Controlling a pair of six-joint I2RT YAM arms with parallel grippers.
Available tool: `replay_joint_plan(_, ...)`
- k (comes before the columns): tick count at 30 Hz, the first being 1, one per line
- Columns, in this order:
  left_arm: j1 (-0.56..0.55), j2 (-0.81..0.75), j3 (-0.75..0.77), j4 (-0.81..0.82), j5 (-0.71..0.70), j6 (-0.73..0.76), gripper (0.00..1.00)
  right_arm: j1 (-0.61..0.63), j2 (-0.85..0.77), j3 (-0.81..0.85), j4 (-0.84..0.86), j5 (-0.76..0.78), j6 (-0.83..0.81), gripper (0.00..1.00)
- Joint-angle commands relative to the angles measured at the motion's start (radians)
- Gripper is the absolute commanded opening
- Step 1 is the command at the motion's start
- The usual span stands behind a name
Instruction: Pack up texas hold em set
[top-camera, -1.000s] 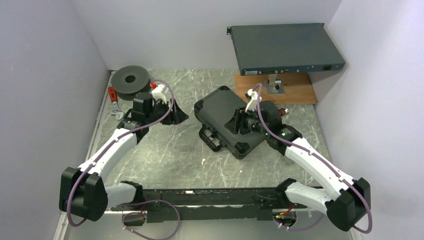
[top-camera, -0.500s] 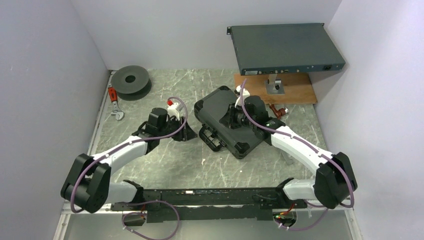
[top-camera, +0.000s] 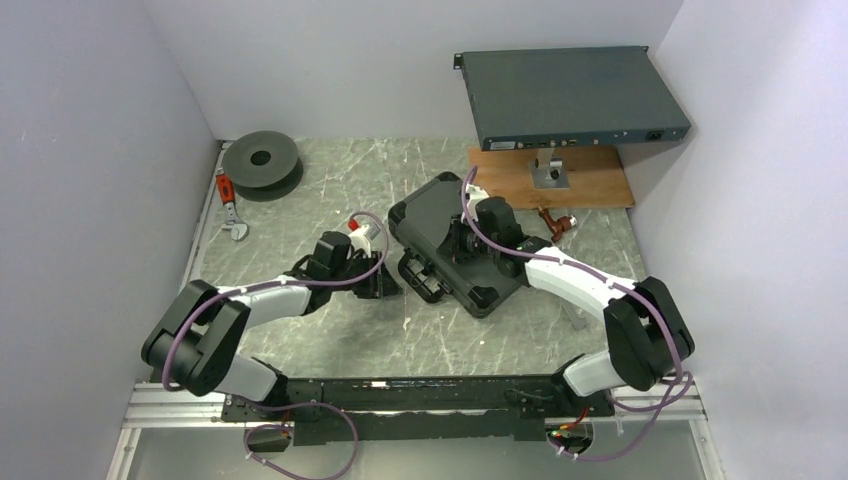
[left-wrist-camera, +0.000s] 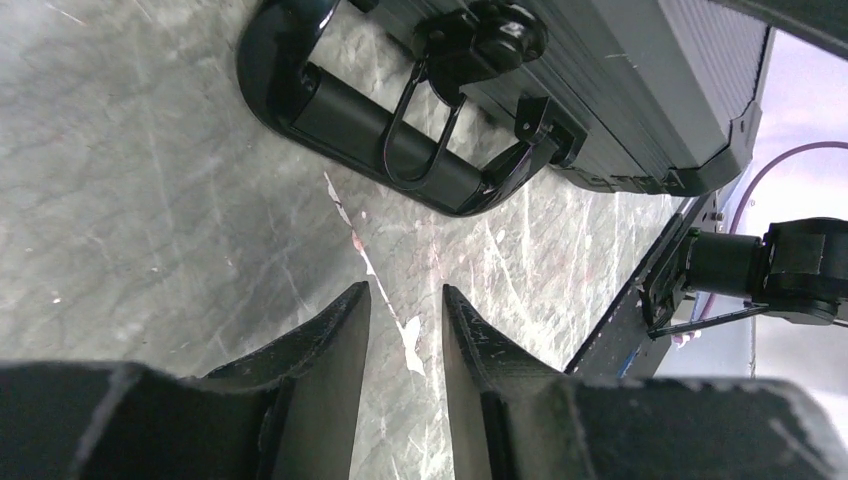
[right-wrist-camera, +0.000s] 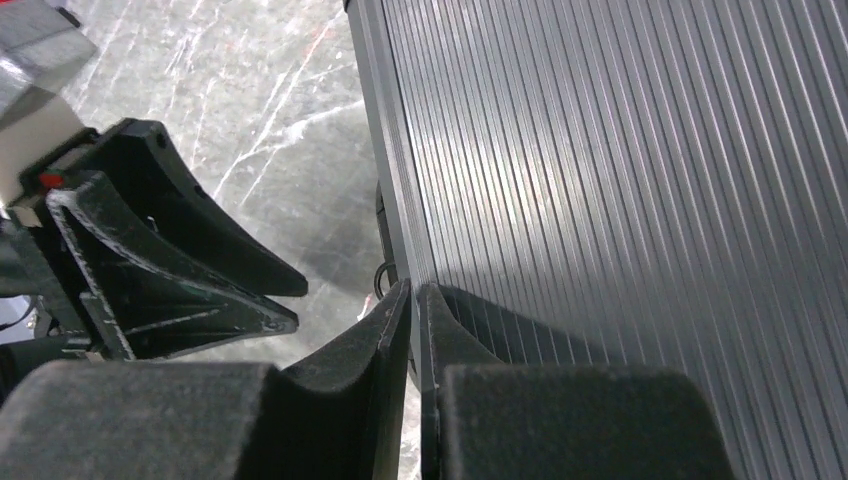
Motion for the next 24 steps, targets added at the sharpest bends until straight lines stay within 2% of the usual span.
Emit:
replay_joint_plan(1,-0.025,0.047,0.001,0.080,-0.008,-0.038,0.37,0.004,0.008,-0.035,0.026,0.056,-0.003,0.11)
replay_joint_plan(11,-0.062,0.125,0.052,0.058,-0.054,-0.069,0.31,0.001,-0.039,-0.127,0.008,0.126,0.012,0.11)
replay_joint_plan(24,-0.095,0.212,0.135,0.022,-0.143,-0.096,0.10,0.002,-0.134,-0.211,-0.043,0.155,0.027,0.11)
